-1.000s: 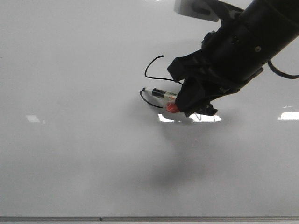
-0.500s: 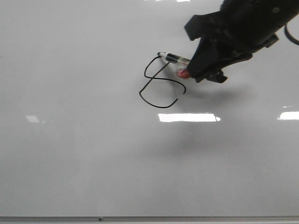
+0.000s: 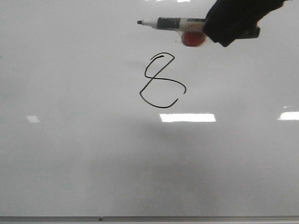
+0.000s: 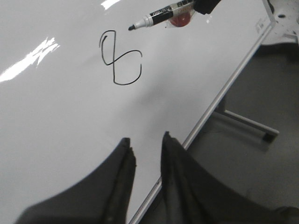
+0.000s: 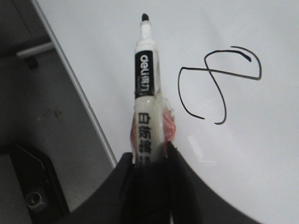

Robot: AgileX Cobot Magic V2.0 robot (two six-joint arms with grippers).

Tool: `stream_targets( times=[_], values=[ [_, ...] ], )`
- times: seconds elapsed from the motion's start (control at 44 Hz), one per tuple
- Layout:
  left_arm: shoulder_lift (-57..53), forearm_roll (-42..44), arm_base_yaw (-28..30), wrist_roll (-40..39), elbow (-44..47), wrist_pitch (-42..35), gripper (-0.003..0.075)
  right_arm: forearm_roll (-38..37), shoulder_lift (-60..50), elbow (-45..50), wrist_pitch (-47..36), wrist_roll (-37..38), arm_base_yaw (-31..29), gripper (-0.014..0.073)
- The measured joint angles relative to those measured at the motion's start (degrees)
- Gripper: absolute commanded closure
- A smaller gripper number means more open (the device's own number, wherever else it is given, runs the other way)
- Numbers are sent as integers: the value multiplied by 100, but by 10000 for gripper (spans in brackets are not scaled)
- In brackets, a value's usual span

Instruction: Write number 8 on whiteboard

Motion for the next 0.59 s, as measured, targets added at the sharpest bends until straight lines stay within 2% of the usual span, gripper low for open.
stream_targets(
  times=[0.091,0.182,0.386,0.591],
  values=[
    [679,345,-342,90,-607,178,384,-76,-156,0,138,-548,64,652],
    [1176,910,-1023,90,-965,86,383,-100,-284,0,184,-772,283,652],
    [1929,2472,-2710,-834,-1333,-693,382,-514,-313,-25,246,-855,1176,652],
    [2153,2764,-3444,-1042,-1399,-979,382,-674,-313,-34,161,-864,1950,652]
  ],
)
